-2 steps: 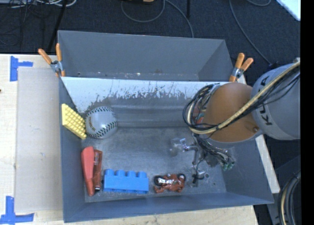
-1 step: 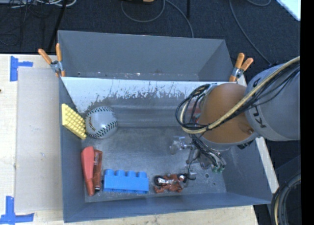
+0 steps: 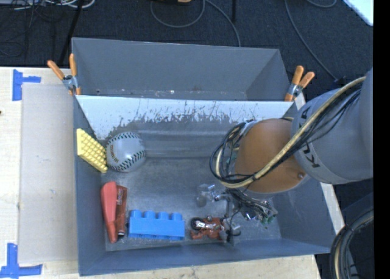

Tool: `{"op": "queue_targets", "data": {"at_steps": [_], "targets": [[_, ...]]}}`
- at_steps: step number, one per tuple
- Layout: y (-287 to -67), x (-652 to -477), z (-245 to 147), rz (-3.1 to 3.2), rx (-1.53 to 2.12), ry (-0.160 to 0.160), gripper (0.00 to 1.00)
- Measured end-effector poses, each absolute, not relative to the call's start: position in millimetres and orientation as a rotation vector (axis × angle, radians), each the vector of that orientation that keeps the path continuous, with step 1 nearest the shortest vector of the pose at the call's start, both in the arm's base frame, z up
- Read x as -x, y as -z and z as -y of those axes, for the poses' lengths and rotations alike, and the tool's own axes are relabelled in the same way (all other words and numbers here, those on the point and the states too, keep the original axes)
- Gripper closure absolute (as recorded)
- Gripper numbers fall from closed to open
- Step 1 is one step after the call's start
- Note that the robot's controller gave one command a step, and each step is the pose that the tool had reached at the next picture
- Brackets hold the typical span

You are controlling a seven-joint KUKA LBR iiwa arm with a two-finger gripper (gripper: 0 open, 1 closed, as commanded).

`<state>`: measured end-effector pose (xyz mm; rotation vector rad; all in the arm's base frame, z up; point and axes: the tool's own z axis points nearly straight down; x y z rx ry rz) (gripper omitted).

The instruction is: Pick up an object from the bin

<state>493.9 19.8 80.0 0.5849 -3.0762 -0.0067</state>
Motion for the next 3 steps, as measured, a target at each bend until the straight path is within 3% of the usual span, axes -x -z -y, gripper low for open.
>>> {"op": "queue_targets", "data": {"at_steps": [1, 3], "targets": [[-72.3, -493.7, -25.8, 3.125, -0.230, 0.003, 1.00], [-77.1, -493.2, -25.9, 3.123, -0.230, 0.003, 1.00]]}}
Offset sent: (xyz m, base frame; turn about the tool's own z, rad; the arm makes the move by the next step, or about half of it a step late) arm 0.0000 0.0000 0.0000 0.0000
